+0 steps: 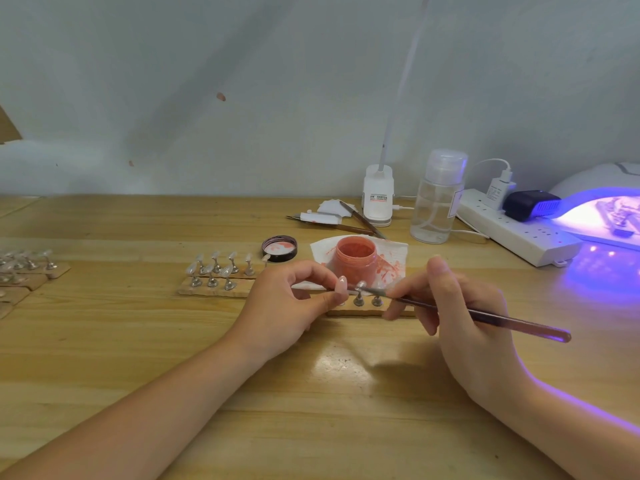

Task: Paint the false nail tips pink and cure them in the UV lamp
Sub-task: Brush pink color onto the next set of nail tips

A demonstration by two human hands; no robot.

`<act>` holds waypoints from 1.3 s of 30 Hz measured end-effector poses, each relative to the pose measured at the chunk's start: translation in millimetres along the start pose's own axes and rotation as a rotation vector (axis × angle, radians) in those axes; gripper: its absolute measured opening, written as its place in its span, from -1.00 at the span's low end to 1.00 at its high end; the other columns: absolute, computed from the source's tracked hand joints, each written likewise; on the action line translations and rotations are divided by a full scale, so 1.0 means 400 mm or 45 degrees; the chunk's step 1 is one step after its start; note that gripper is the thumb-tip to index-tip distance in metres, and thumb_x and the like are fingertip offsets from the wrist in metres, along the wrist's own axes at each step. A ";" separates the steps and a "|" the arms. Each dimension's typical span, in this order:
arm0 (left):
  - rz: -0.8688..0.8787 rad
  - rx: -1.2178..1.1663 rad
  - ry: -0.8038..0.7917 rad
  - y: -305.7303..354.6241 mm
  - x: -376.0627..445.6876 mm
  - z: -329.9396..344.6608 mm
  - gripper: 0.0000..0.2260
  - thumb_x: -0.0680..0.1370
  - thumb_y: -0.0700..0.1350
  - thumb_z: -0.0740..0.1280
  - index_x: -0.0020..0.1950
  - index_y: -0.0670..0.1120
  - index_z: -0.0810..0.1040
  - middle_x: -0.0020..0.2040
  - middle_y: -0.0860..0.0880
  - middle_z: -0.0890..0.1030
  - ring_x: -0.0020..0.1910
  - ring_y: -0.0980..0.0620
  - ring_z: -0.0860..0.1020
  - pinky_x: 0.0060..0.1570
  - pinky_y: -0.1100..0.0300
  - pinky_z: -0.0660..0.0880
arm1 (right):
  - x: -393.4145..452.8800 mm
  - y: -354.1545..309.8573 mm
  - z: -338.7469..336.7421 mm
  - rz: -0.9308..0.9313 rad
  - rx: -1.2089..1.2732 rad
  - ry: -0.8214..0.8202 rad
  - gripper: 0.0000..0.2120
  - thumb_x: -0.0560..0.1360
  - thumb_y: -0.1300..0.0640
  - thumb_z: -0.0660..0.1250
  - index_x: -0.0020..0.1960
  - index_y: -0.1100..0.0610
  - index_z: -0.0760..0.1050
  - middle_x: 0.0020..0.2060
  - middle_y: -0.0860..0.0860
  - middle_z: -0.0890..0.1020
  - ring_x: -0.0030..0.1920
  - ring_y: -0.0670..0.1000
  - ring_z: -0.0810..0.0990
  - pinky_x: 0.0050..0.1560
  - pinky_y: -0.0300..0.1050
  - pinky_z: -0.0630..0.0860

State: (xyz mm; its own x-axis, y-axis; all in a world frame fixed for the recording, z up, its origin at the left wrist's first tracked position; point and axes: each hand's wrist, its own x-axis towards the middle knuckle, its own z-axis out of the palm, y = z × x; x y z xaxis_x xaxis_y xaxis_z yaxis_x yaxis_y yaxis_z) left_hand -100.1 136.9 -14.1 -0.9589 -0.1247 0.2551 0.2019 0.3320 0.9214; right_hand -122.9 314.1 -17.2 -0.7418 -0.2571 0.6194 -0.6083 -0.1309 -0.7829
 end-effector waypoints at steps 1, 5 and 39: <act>0.004 0.006 -0.002 0.000 0.000 0.000 -0.84 0.26 0.08 0.44 -0.31 0.01 0.60 -0.27 0.02 0.65 -0.49 0.05 0.42 -0.54 0.32 0.35 | 0.001 0.001 0.001 -0.016 -0.056 0.003 -0.61 0.56 0.10 0.06 -0.27 0.20 0.57 -0.42 0.08 0.62 -0.46 -0.22 0.49 -0.34 -0.48 0.34; -0.003 -0.009 0.006 0.001 -0.001 0.001 -0.87 0.28 0.04 0.45 -0.32 0.01 0.61 -0.28 0.03 0.65 -0.52 0.09 0.39 -0.55 0.34 0.33 | 0.005 0.003 0.002 -0.036 -0.204 -0.059 -0.68 0.57 0.02 0.16 -0.23 0.13 0.56 -0.40 0.02 0.62 -0.42 -0.22 0.50 -0.32 -0.49 0.32; -0.013 0.059 0.059 0.013 -0.004 0.001 -0.85 0.36 -0.20 0.49 -0.32 0.02 0.63 -0.44 0.22 0.58 -0.56 0.29 0.41 -0.50 0.50 0.28 | -0.009 0.004 -0.002 -0.085 -0.147 -0.065 -0.59 0.52 0.04 0.11 -0.33 0.22 0.58 -0.52 0.01 0.57 -0.48 -0.22 0.48 -0.33 -0.51 0.33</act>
State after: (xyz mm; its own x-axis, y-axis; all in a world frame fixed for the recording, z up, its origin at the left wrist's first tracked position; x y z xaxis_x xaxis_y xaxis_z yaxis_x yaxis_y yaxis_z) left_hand -97.5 139.0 -9.9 -0.9503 -0.1709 0.2603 0.1821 0.3732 0.9097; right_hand -121.4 315.5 -20.4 -0.6853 -0.3003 0.6635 -0.6862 -0.0390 -0.7264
